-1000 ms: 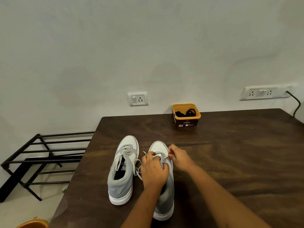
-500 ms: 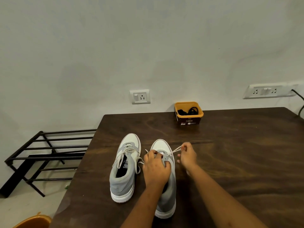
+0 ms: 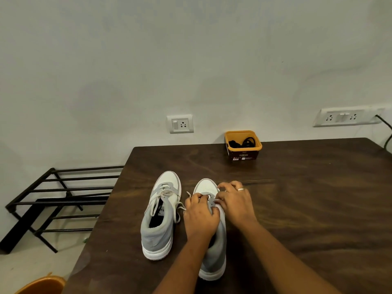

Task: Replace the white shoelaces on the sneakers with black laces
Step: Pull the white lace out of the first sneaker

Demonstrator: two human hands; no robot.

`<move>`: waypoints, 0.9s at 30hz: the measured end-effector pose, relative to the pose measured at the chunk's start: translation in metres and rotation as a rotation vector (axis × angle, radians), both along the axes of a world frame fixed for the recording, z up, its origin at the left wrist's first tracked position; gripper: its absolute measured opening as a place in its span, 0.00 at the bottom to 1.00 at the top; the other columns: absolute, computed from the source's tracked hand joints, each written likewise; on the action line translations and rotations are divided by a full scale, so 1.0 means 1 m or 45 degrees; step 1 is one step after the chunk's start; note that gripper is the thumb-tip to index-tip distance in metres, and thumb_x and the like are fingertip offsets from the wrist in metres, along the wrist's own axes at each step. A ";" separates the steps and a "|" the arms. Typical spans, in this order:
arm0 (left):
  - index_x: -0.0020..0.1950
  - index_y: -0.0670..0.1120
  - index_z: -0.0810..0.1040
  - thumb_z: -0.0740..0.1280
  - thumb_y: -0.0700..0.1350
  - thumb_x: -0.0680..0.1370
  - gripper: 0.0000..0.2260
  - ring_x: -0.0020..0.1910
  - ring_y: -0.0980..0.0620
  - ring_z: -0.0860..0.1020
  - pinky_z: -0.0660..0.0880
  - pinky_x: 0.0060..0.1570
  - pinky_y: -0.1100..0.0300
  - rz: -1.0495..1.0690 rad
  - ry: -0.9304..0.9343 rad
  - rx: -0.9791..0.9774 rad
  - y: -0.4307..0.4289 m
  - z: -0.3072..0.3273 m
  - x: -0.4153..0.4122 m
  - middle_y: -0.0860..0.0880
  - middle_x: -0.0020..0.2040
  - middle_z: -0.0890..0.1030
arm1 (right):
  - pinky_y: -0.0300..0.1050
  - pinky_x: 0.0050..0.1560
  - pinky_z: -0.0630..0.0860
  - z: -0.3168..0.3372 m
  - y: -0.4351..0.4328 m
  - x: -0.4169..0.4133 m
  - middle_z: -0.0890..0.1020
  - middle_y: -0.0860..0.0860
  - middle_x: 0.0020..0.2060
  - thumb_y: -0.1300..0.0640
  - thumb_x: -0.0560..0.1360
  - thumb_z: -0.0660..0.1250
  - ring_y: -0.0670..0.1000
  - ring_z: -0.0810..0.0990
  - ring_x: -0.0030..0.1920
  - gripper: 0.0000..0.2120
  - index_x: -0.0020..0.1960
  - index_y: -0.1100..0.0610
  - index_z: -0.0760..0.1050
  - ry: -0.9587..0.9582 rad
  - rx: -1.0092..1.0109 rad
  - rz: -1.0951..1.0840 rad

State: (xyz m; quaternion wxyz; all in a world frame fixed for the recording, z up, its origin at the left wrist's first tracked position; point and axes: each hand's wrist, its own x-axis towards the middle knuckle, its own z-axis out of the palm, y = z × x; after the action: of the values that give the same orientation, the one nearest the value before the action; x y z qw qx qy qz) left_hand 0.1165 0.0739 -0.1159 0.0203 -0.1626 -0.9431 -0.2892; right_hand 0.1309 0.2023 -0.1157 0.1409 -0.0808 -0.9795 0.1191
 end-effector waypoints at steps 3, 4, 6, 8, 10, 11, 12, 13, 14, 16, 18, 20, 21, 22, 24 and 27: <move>0.61 0.45 0.77 0.55 0.53 0.70 0.24 0.60 0.46 0.70 0.72 0.55 0.51 0.008 0.002 0.026 0.001 0.001 0.001 0.47 0.59 0.75 | 0.44 0.52 0.70 -0.002 0.001 -0.008 0.76 0.44 0.52 0.55 0.77 0.65 0.51 0.71 0.56 0.06 0.44 0.49 0.80 0.229 -0.742 -0.404; 0.60 0.45 0.77 0.56 0.53 0.71 0.23 0.60 0.45 0.70 0.72 0.55 0.51 0.010 0.002 0.030 0.001 0.001 0.001 0.47 0.59 0.75 | 0.44 0.47 0.71 0.002 0.003 -0.011 0.76 0.47 0.49 0.57 0.78 0.65 0.52 0.73 0.51 0.08 0.41 0.50 0.78 0.366 -1.153 -0.572; 0.61 0.45 0.77 0.57 0.52 0.72 0.22 0.60 0.46 0.70 0.73 0.55 0.50 0.014 0.002 0.020 0.001 -0.001 0.000 0.47 0.59 0.75 | 0.42 0.38 0.69 0.009 0.007 -0.012 0.76 0.53 0.46 0.59 0.80 0.61 0.50 0.73 0.41 0.07 0.45 0.55 0.75 0.551 -1.714 -0.836; 0.62 0.45 0.76 0.57 0.52 0.73 0.22 0.61 0.46 0.69 0.72 0.56 0.51 0.009 -0.006 0.001 0.000 -0.002 0.000 0.48 0.60 0.74 | 0.43 0.43 0.69 0.014 0.008 -0.011 0.77 0.55 0.50 0.59 0.81 0.59 0.50 0.73 0.45 0.07 0.54 0.58 0.75 0.531 -1.721 -0.864; 0.63 0.46 0.75 0.56 0.53 0.73 0.23 0.62 0.48 0.68 0.72 0.57 0.53 -0.003 -0.025 -0.036 0.001 -0.002 -0.001 0.49 0.61 0.73 | 0.44 0.57 0.67 0.014 0.007 -0.007 0.76 0.53 0.61 0.60 0.79 0.62 0.52 0.73 0.58 0.12 0.63 0.55 0.73 0.423 -1.280 -0.734; 0.64 0.47 0.75 0.55 0.54 0.72 0.24 0.62 0.48 0.68 0.72 0.57 0.53 -0.003 -0.034 -0.047 0.001 -0.001 -0.001 0.50 0.61 0.72 | 0.44 0.61 0.64 0.014 0.007 -0.004 0.73 0.50 0.65 0.61 0.78 0.63 0.53 0.69 0.64 0.16 0.65 0.52 0.72 0.345 -0.977 -0.615; 0.63 0.47 0.75 0.54 0.54 0.71 0.25 0.62 0.48 0.68 0.72 0.57 0.53 -0.001 -0.036 -0.049 0.001 0.000 -0.001 0.50 0.61 0.72 | 0.45 0.63 0.62 0.013 0.006 -0.002 0.70 0.47 0.67 0.62 0.77 0.63 0.52 0.65 0.67 0.19 0.66 0.48 0.72 0.256 -0.694 -0.460; 0.63 0.47 0.75 0.53 0.54 0.71 0.25 0.62 0.48 0.68 0.72 0.56 0.53 0.002 -0.036 -0.051 0.001 0.001 -0.001 0.50 0.61 0.72 | 0.46 0.65 0.61 0.011 0.006 0.002 0.68 0.44 0.68 0.61 0.77 0.63 0.50 0.62 0.68 0.19 0.65 0.45 0.72 0.146 -0.455 -0.300; 0.63 0.47 0.75 0.53 0.54 0.70 0.26 0.61 0.48 0.68 0.72 0.56 0.53 0.006 -0.034 -0.050 0.001 0.001 0.000 0.50 0.61 0.72 | 0.48 0.65 0.60 0.010 0.004 0.005 0.67 0.42 0.68 0.59 0.77 0.63 0.49 0.60 0.68 0.18 0.63 0.44 0.74 0.038 -0.274 -0.165; 0.63 0.47 0.75 0.53 0.55 0.71 0.26 0.62 0.48 0.68 0.73 0.56 0.54 0.009 -0.030 -0.042 0.001 0.001 0.000 0.49 0.62 0.73 | 0.48 0.64 0.58 0.008 -0.002 0.009 0.66 0.40 0.68 0.53 0.78 0.62 0.48 0.59 0.68 0.14 0.62 0.43 0.75 -0.133 -0.096 -0.039; 0.64 0.47 0.75 0.53 0.56 0.71 0.26 0.62 0.48 0.68 0.72 0.56 0.53 0.008 -0.031 -0.036 0.001 0.001 -0.001 0.49 0.63 0.72 | 0.47 0.62 0.58 0.004 -0.007 0.009 0.68 0.40 0.67 0.49 0.79 0.59 0.48 0.60 0.68 0.14 0.62 0.44 0.76 -0.183 -0.060 -0.043; 0.64 0.47 0.75 0.54 0.56 0.71 0.26 0.62 0.48 0.68 0.72 0.57 0.53 0.005 -0.047 -0.033 0.001 0.001 -0.001 0.49 0.63 0.72 | 0.45 0.60 0.60 0.003 -0.011 0.009 0.71 0.40 0.65 0.48 0.80 0.57 0.48 0.63 0.66 0.13 0.60 0.45 0.76 -0.169 -0.006 -0.053; 0.64 0.47 0.75 0.56 0.55 0.72 0.24 0.62 0.48 0.68 0.72 0.57 0.53 0.006 -0.046 -0.027 0.000 0.001 -0.001 0.49 0.62 0.73 | 0.45 0.59 0.61 0.004 -0.012 0.009 0.73 0.40 0.63 0.49 0.80 0.57 0.48 0.65 0.65 0.12 0.58 0.46 0.77 -0.147 -0.020 -0.059; 0.63 0.46 0.76 0.58 0.54 0.73 0.22 0.62 0.47 0.68 0.73 0.56 0.53 0.010 -0.034 -0.016 0.000 0.000 -0.001 0.49 0.62 0.73 | 0.45 0.58 0.61 0.003 -0.011 0.008 0.74 0.40 0.60 0.50 0.80 0.58 0.48 0.67 0.63 0.11 0.56 0.46 0.77 -0.108 -0.083 -0.082; 0.60 0.45 0.77 0.59 0.52 0.73 0.20 0.60 0.46 0.70 0.73 0.54 0.51 0.019 0.000 0.018 0.001 -0.001 -0.001 0.48 0.59 0.75 | 0.47 0.56 0.64 0.002 -0.010 0.007 0.77 0.44 0.55 0.54 0.79 0.60 0.49 0.70 0.59 0.07 0.50 0.49 0.77 0.047 -0.355 -0.263; 0.60 0.45 0.77 0.57 0.52 0.72 0.21 0.60 0.46 0.70 0.73 0.54 0.50 0.015 -0.017 0.023 0.001 0.000 0.001 0.48 0.59 0.74 | 0.47 0.50 0.69 0.011 -0.005 -0.003 0.80 0.54 0.51 0.60 0.81 0.56 0.53 0.76 0.52 0.10 0.45 0.50 0.71 0.467 -1.495 -0.674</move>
State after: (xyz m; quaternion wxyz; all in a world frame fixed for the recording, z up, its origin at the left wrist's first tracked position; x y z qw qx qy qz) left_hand 0.1175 0.0747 -0.1161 0.0170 -0.1549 -0.9415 -0.2987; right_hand 0.1276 0.1977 -0.1043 0.2621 -0.3600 -0.6595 0.6056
